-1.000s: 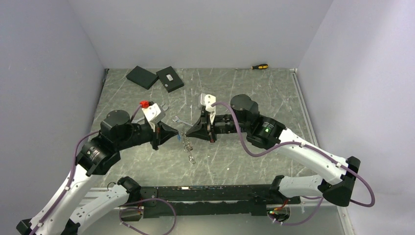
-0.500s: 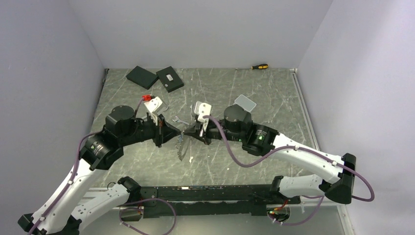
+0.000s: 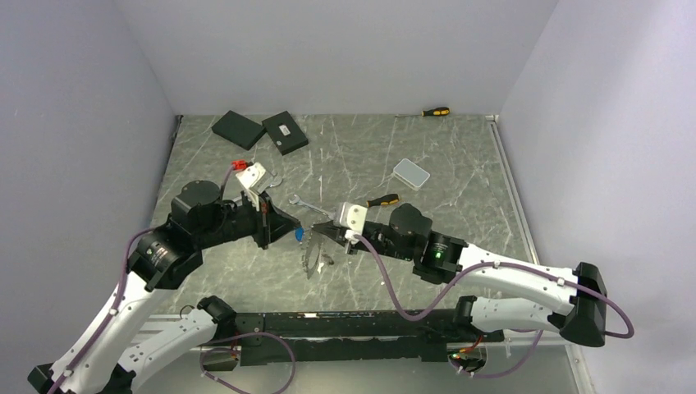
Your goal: Put the keys on the keyring
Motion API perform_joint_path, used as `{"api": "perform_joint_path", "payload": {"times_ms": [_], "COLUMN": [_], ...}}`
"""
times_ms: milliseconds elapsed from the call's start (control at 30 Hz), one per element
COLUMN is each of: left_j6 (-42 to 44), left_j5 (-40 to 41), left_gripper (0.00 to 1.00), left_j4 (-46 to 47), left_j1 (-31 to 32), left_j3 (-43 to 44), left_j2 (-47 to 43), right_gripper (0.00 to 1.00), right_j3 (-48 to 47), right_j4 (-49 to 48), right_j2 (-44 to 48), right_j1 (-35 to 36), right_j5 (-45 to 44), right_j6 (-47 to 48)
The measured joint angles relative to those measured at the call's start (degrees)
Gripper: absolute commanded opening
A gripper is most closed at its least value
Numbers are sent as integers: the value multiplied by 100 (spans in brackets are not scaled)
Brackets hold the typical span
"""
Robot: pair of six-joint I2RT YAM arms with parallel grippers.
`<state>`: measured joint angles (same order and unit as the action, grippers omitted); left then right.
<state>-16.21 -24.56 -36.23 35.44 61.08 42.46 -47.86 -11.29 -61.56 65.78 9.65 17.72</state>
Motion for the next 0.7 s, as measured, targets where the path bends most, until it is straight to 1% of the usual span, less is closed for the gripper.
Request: {"api": "perform_joint_path", "payload": {"times_ms": [200,700], "left_j6": [20,-50], "left_j5": [87,-120], "left_gripper": [0,0], "left_j4": [-227,-2], "left_j1": [0,0], "left_j3": [0,-107], "left_j2": [2,105], "right_gripper": [0,0], "right_j3": [90,254], "right_j4": [-411,-730], "right_j2": [221,138], "right_j1": [210,584], "right_j5": [-339,-920], "right_j6": [256,813]}}
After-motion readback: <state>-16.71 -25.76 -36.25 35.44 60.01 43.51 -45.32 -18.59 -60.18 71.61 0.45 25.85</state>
